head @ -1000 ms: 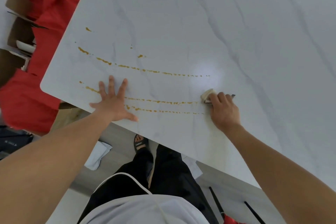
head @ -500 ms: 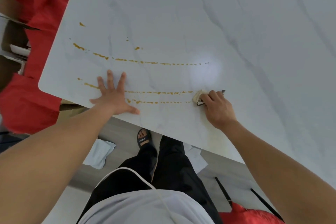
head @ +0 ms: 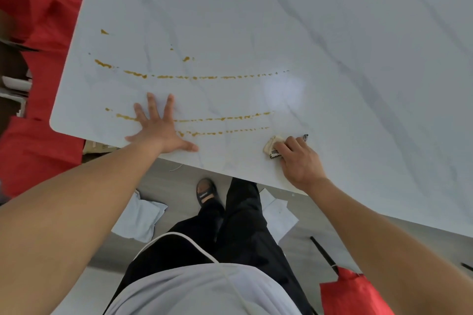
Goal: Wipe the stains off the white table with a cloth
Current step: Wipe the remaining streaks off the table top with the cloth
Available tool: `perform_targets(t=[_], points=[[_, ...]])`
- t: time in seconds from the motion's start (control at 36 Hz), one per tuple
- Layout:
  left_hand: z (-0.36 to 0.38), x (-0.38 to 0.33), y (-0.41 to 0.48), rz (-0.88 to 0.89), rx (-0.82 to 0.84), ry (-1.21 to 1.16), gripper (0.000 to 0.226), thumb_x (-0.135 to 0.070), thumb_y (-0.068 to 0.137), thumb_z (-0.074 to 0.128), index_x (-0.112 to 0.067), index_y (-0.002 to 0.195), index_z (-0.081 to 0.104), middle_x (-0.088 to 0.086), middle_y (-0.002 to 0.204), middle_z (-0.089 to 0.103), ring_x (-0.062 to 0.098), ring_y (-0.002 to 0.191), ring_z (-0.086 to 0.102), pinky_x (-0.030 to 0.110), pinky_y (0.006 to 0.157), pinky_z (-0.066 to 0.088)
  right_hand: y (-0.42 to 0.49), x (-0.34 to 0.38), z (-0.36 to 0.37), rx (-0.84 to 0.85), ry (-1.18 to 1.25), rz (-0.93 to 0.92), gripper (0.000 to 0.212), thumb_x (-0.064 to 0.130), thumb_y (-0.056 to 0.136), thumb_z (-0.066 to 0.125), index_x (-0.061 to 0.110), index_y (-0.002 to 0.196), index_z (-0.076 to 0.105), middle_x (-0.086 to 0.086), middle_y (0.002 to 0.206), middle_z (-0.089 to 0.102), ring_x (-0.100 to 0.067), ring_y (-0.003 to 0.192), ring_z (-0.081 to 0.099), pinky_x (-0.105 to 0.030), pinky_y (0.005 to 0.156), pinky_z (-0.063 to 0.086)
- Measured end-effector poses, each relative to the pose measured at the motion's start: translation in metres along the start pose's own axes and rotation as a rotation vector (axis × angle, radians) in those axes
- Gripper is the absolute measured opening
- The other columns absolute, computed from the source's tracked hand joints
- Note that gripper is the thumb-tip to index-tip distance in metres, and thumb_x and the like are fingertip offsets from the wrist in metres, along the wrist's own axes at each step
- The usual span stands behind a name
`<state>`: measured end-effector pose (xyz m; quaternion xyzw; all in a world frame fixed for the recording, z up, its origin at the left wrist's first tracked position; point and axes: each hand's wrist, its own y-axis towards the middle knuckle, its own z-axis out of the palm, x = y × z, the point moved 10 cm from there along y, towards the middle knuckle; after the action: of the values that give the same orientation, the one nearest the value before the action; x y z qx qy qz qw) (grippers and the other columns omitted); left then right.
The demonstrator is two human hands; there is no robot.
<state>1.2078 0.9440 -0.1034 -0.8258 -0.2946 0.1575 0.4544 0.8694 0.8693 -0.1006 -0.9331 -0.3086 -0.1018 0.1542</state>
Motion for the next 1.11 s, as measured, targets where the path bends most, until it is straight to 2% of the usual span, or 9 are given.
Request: perform_targets(t=[0.28, 0.36, 0.47, 0.56, 0.69, 0.78, 0.89, 1.0, 1.11], points=[[0.001, 0.001, 0.0, 0.013, -0.006, 0.004, 0.162, -0.079, 0.045, 0.086, -0.052, 0.142, -0.041, -0.008, 0.149, -0.056, 0.037, 0.145, -0.041, 0.09, 0.097, 0.018, -0.034, 0.018, 0.013, 0.063, 0.059, 0.035, 0.029, 0.02, 0.087, 0.037, 0.016, 0.105, 0.059, -0.002, 0.094, 0.052, -0.027, 0.08, 0.047, -0.03, 0.059, 0.033], [0.001, 0.002, 0.001, 0.015, -0.007, -0.001, 0.163, -0.079, 0.045, 0.087, -0.052, 0.142, -0.041, -0.008, 0.149, -0.056, 0.038, 0.145, -0.041, 0.09, 0.097, 0.017, -0.045, 0.023, 0.017, 0.079, 0.084, 0.058, 0.026, 0.018, 0.088, 0.04, 0.016, 0.105, 0.059, -0.001, 0.094, 0.051, -0.026, 0.08, 0.045, -0.03, 0.058, 0.033], [0.002, 0.004, 0.001, 0.02, -0.011, -0.006, 0.163, -0.079, 0.044, 0.087, -0.053, 0.141, -0.041, -0.009, 0.148, -0.057, 0.038, 0.145, -0.041, 0.092, 0.096, 0.017, -0.061, 0.03, 0.023, 0.089, 0.133, 0.096, 0.023, 0.006, 0.086, 0.058, 0.017, 0.106, 0.057, -0.001, 0.095, 0.051, -0.026, 0.08, 0.046, -0.033, 0.055, 0.041], [0.002, 0.003, 0.001, 0.044, -0.01, -0.014, 0.162, -0.079, 0.046, 0.087, -0.053, 0.142, -0.041, -0.008, 0.148, -0.058, 0.038, 0.145, -0.042, 0.091, 0.096, 0.016, -0.069, 0.034, 0.026, 0.128, 0.173, 0.141, 0.025, 0.005, 0.086, 0.056, 0.019, 0.107, 0.057, 0.001, 0.096, 0.051, -0.024, 0.083, 0.046, -0.037, 0.057, 0.046], [-0.004, 0.007, -0.003, 0.078, -0.025, -0.036, 0.157, -0.067, 0.053, 0.092, -0.052, 0.148, -0.033, -0.006, 0.154, -0.05, 0.037, 0.148, -0.036, 0.09, 0.098, 0.021, -0.079, 0.044, 0.026, 0.233, 0.184, 0.093, 0.032, 0.026, 0.085, 0.033, 0.023, 0.104, 0.059, 0.009, 0.091, 0.048, -0.016, 0.082, 0.045, -0.032, 0.061, 0.043], [-0.016, 0.024, -0.004, 0.081, -0.052, -0.038, 0.158, -0.064, 0.052, 0.094, -0.05, 0.152, -0.027, -0.006, 0.155, -0.048, 0.035, 0.151, -0.031, 0.088, 0.1, 0.022, -0.078, 0.041, 0.008, 0.174, 0.138, 0.08, 0.032, 0.028, 0.08, 0.034, 0.02, 0.094, 0.062, 0.008, 0.082, 0.05, -0.02, 0.069, 0.051, -0.029, 0.054, 0.036], [-0.035, 0.062, -0.003, 0.053, -0.077, -0.026, 0.155, -0.075, 0.052, 0.088, -0.048, 0.154, -0.026, -0.007, 0.157, -0.047, 0.033, 0.151, -0.032, 0.087, 0.101, 0.019, -0.068, 0.022, -0.021, 0.097, 0.121, 0.197, 0.015, 0.011, 0.084, 0.055, 0.016, 0.094, 0.064, 0.007, 0.083, 0.053, -0.02, 0.068, 0.05, -0.032, 0.055, 0.043], [-0.056, 0.102, 0.008, 0.029, -0.119, -0.067, 0.139, -0.085, 0.06, 0.075, -0.045, 0.158, -0.016, -0.01, 0.161, -0.039, 0.031, 0.153, -0.027, 0.086, 0.105, 0.018, -0.041, 0.002, -0.054, -0.018, 0.253, 0.341, 0.018, 0.004, 0.084, 0.056, 0.016, 0.095, 0.064, 0.003, 0.085, 0.056, -0.026, 0.073, 0.055, -0.039, 0.063, 0.048], [-0.064, 0.115, 0.019, 0.106, -0.103, 0.054, 0.138, -0.07, 0.063, 0.085, -0.052, 0.155, -0.016, -0.015, 0.159, -0.042, 0.026, 0.152, -0.03, 0.085, 0.106, 0.02, -0.004, -0.022, -0.082, -0.162, 0.467, 0.523, 0.018, 0.005, 0.086, 0.054, 0.02, 0.088, 0.062, -0.001, 0.081, 0.059, -0.028, 0.067, 0.06, -0.041, 0.058, 0.052]])
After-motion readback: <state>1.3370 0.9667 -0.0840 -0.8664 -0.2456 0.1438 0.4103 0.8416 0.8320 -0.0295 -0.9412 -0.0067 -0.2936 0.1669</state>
